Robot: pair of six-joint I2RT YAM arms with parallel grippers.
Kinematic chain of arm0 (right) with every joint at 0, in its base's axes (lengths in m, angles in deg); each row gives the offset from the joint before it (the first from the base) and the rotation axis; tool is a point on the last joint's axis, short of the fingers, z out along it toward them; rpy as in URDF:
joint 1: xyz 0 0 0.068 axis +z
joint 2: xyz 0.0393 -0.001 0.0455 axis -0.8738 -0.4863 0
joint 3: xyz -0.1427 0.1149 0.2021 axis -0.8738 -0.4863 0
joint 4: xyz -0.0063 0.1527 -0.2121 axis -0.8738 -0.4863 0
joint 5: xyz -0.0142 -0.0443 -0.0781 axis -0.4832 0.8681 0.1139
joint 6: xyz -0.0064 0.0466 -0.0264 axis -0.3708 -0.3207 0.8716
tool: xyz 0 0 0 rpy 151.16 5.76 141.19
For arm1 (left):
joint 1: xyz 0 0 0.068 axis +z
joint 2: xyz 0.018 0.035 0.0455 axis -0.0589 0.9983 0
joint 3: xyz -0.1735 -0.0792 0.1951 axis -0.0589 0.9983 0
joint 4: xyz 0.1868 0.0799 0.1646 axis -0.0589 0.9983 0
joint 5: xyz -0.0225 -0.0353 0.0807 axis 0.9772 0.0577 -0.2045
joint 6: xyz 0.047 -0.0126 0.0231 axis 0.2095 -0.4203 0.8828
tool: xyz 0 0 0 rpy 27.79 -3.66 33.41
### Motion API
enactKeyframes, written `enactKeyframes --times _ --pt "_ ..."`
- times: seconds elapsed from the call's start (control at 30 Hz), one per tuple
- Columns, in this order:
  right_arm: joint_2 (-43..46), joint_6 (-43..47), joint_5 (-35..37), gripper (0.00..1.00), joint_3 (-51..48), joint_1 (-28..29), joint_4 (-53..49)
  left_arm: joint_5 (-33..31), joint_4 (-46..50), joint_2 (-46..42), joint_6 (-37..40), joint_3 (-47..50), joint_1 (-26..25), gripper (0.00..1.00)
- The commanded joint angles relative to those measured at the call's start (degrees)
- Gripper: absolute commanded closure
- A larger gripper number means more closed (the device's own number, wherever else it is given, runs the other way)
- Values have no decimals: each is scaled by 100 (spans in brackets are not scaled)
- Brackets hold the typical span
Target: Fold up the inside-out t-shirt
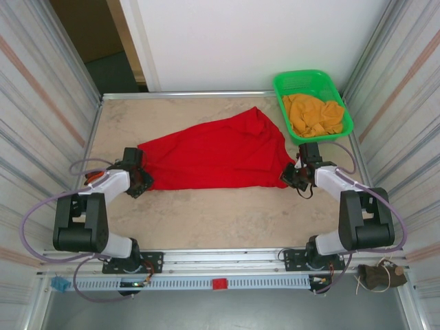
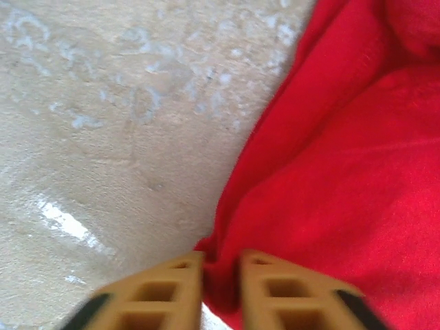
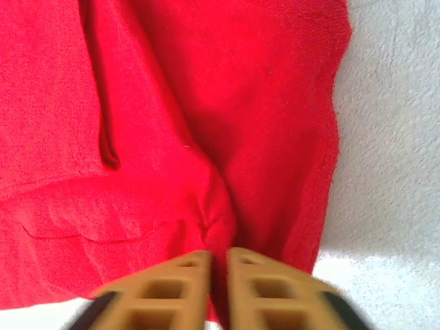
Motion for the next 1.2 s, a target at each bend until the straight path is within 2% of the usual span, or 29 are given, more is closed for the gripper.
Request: enactKeyframes --times 0.0,0.13,0.3,0.37,0.53,0.57,0.6,0.63,0.73,0.8,0.93,1.17 --pt "174 152 34 100 -130 -67 -153 -82 38 -24 261 -171 111 100" --pt "938 252 275 100 -403 -236 -681 -56 316 -506 251 -43 108 100" --pt "2111 219 362 100 -947 -396 -1432 29 557 -1353 -156 432 129 100" --pt "2557 -45 190 100 -1180 -407 -1524 102 635 -1627 -289 604 125 100" --pt "3174 -588 265 100 -1400 -384 -1868 37 844 -2015 -462 888 142 100" --pt "3272 -677 357 88 -1386 -378 -1984 19 861 -2028 -452 909 169 98" --pt "3368 -721 431 70 -1348 -370 -2081 23 906 -2027 -452 903 208 88" --pt "3502 -721 520 60 -1254 -354 -2187 27 947 -2019 -421 865 239 80" --pt "3793 -548 595 58 -814 -292 -2394 -89 1109 -2077 -233 646 247 61" --pt "3682 -382 397 58 -482 -269 -2419 -154 1225 -2153 -102 437 246 55" --pt "2929 -284 -234 58 -116 -69 -2036 -40 1242 -2246 6 81 163 52" --pt "1544 -607 -131 58 139 770 -1153 191 635 -1877 -30 -102 -502 51"
